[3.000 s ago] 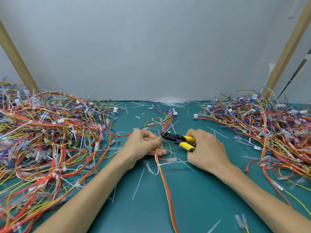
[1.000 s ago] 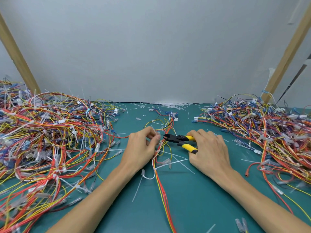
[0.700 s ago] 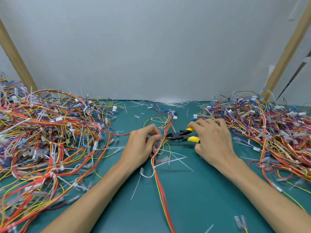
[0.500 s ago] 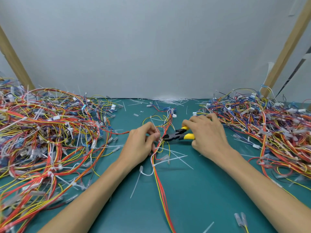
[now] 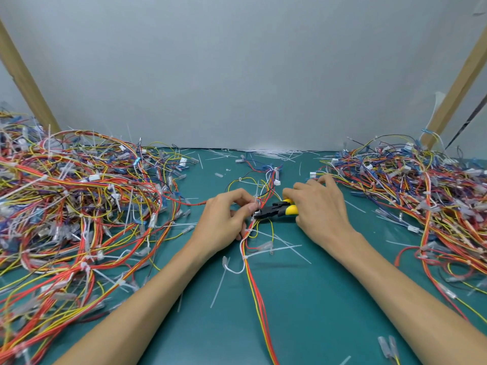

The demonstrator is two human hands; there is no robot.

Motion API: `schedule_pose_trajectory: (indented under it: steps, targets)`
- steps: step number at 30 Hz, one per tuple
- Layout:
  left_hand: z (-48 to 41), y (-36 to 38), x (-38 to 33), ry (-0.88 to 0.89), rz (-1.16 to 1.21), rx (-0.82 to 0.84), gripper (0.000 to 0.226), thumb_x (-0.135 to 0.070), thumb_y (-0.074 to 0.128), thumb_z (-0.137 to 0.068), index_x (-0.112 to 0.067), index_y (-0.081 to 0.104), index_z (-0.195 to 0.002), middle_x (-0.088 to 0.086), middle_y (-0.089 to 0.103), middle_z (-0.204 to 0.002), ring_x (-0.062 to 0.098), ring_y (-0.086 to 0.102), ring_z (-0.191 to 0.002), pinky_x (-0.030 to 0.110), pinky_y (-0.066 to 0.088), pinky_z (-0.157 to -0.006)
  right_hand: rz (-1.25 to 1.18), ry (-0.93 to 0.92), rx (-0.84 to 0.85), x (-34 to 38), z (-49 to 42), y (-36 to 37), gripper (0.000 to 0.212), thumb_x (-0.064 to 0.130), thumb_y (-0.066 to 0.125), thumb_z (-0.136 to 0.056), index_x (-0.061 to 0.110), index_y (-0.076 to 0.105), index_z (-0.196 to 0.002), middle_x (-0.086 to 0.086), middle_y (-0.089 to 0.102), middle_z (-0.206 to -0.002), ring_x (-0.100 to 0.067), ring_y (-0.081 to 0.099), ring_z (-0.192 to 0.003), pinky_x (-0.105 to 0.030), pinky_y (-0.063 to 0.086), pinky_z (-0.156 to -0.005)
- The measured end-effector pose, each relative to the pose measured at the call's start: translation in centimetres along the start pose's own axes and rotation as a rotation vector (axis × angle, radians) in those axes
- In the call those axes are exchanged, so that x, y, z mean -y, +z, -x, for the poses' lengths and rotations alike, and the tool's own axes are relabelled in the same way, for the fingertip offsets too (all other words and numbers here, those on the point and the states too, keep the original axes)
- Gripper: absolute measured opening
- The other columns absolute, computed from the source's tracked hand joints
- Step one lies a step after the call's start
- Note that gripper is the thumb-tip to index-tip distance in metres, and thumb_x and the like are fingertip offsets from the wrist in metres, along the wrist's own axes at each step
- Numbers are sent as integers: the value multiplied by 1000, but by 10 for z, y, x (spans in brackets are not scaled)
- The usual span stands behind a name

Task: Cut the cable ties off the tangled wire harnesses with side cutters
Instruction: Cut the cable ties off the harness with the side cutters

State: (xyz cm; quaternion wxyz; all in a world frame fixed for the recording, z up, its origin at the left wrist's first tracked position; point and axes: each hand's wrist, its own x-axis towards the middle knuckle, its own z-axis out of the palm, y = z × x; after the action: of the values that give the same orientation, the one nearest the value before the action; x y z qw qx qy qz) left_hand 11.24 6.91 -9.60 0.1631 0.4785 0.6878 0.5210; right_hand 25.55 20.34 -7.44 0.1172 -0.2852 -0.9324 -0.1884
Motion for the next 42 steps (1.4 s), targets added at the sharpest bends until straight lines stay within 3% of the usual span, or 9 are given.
schedule_pose_trajectory:
  steps: [3,7,15,18,30,38,42]
  targets:
    - [0,-2,0,-30,45,28,13,-16,65,-93,-19,66,-80,-8,63,-72,13,57,-42,20,45,-45,-6,-21,-25,0,1,3,23,13,59,-75,29,52,-88,7,60,-83,-20,57,-88,-35,21,-81]
    - [0,-5,-1,-39,87,69,13,-21,66,-93,-22,67,-80,-14,63,-69,12,57,-44,22,46,-47,-88,-17,-35,-3,3,10,36,12,63,-68,30,58,-99,8,61,-89,-20,56,-91,-33,26,-84]
    - [-1,-8,1,-46,111,65,10,-23,63,-94,-18,69,-89,-6,70,-88,18,61,-46,27,48,-44,-52,36,-76,-3,3,12,33,10,66,-67,29,60,-94,8,63,-85,-21,59,-88,-37,24,-86]
    - [-2,-8,2,-52,114,63,11,-25,62,-95,-17,66,-90,-3,70,-82,20,62,-46,27,48,-43,-45,60,-102,-7,3,11,31,12,69,-67,29,61,-92,8,64,-84,-22,61,-87,-38,25,-87]
    - [-1,-6,3,-26,48,67,8,-26,63,-94,-26,66,-86,-14,68,-88,18,66,-48,25,46,-40,6,9,-67,5,5,2,27,14,56,-85,32,59,-105,9,62,-97,-19,55,-97,-37,19,-89]
    - [-1,-4,1,-41,27,49,9,-26,62,-94,-22,65,-86,-15,68,-85,16,65,-45,21,43,-40,30,-26,-82,8,6,-2,22,10,56,-79,28,58,-92,6,60,-84,-23,54,-89,-38,21,-82]
    - [-2,-4,2,-38,11,25,11,-30,61,-94,-23,65,-86,-5,68,-85,15,59,-44,21,42,-42,13,-58,-84,7,5,2,26,8,55,-79,28,56,-96,6,59,-88,-23,54,-92,-38,23,-84]
